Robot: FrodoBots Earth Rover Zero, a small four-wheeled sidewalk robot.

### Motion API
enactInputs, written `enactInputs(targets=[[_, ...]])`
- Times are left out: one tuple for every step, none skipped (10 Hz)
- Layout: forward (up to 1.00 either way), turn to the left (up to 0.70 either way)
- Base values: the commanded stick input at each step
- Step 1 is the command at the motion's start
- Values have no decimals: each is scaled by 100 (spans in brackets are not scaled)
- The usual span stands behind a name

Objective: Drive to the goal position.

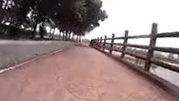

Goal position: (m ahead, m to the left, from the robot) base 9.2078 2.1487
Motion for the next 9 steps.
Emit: enactInputs(targets=[[70,0],[70,0],[70,0],[70,0],[70,0],[70,0],[70,0],[70,1],[70,4]])
